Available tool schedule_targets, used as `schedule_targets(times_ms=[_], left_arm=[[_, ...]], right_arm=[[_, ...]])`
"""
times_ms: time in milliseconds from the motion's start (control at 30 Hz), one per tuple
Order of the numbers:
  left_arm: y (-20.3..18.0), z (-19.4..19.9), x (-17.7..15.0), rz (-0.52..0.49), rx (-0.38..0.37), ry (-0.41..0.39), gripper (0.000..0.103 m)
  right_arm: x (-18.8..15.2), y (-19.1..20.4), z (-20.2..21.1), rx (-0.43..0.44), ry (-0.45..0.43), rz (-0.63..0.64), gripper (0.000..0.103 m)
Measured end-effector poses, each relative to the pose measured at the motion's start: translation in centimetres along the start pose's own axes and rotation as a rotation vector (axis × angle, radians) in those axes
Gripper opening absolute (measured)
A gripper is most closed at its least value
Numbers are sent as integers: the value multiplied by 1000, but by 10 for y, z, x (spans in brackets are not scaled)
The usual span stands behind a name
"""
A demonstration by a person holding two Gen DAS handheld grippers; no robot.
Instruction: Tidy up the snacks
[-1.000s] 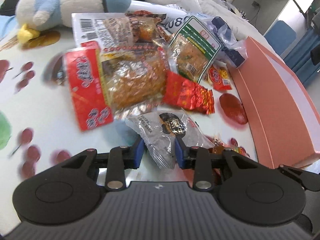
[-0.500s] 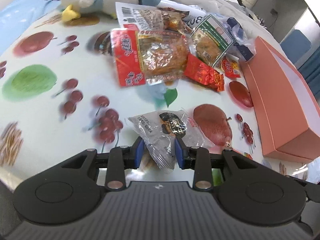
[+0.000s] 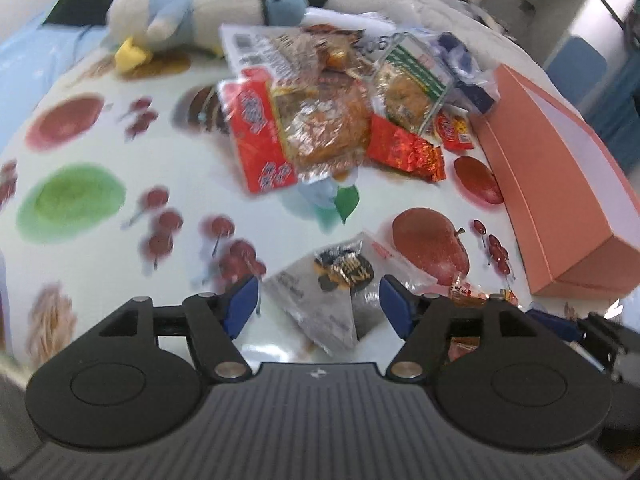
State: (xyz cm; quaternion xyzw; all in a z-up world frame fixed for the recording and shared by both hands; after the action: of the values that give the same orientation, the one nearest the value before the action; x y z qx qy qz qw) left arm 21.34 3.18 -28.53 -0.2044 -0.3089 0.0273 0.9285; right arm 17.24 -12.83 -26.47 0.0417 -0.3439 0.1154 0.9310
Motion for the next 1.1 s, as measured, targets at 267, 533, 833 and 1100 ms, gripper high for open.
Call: schedule_targets(times_ms=[267,533,833,1100], left_arm=[[-14,-26,-1,-319,-51,129,72],[-18,-43,-6,-457,-116,185,72],[-21,-57,-13,-436,-164,209,71],[-19,-47,-11,-290,-141,161,53]], right_arm=[[-1,-3,-23,-49,37,-27,82],[-9,3,-36,-71,29,91,80],[-4,11,-34,-62,21,128,52],[2,9,-28,-83,5,112,40]])
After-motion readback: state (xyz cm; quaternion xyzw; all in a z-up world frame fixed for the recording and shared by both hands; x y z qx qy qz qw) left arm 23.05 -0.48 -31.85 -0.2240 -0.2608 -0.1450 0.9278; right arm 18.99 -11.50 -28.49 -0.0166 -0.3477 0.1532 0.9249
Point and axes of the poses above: each gripper's, at about its wrist camera, not at the fingertips, and z roughly against the way its jaws point, y to its left, x to its top, the point moved 9 cm from there along -z, roughly the way its jaws point, and after that the axes turned 13 degrees about -x, right-handed, at the moved point
